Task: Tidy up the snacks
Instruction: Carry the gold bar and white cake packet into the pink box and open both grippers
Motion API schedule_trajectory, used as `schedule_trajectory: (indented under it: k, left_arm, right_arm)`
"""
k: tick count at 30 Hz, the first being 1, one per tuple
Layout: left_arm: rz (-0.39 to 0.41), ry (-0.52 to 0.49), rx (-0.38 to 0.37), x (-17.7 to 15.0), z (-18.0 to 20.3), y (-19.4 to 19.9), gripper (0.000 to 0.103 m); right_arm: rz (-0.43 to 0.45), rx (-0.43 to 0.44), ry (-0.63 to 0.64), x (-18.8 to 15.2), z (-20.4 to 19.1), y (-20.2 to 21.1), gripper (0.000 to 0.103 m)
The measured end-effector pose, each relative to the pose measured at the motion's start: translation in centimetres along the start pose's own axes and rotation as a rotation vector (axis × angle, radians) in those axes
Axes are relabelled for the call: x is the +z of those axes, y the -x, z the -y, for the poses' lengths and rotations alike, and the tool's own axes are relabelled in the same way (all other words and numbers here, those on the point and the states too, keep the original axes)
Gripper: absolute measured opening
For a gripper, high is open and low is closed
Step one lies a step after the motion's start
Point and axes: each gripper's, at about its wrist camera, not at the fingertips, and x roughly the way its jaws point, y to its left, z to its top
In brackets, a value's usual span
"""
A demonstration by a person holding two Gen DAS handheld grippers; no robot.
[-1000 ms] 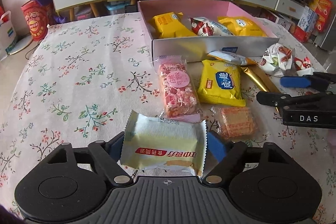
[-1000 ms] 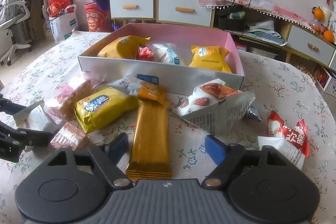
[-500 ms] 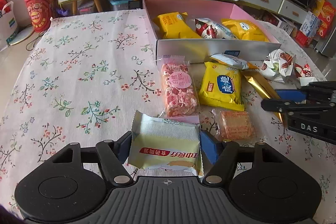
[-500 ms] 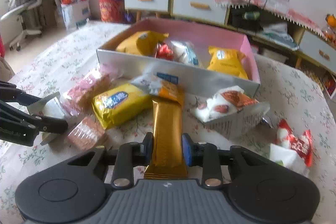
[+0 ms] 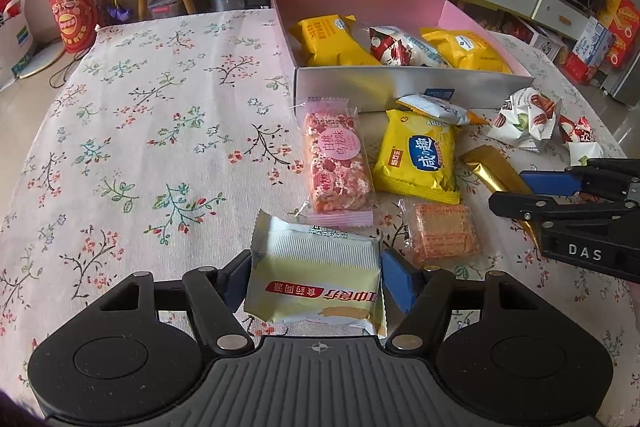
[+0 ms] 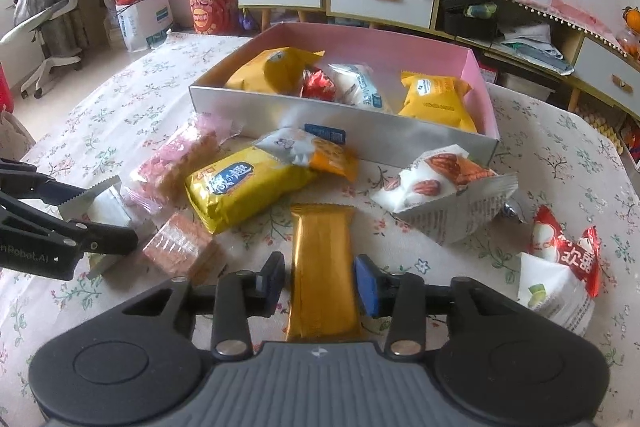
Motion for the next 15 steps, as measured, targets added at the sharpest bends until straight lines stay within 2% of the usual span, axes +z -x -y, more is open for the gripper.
schedule_trajectory:
  k: [3, 15]
  left_arm:
    - [0.005, -0.004, -0.004, 0.1, 0.2, 0.3, 0.067]
    - [0.058, -0.001, -0.010, 1.0, 0.7, 2.2, 0.067]
  right_arm:
    - [-0.010, 0.000, -0.007, 0.3, -0.2, -0.1, 0.013]
    - [-0.016, 0.019, -0.076, 1.8, 0.8, 1.7, 0.013]
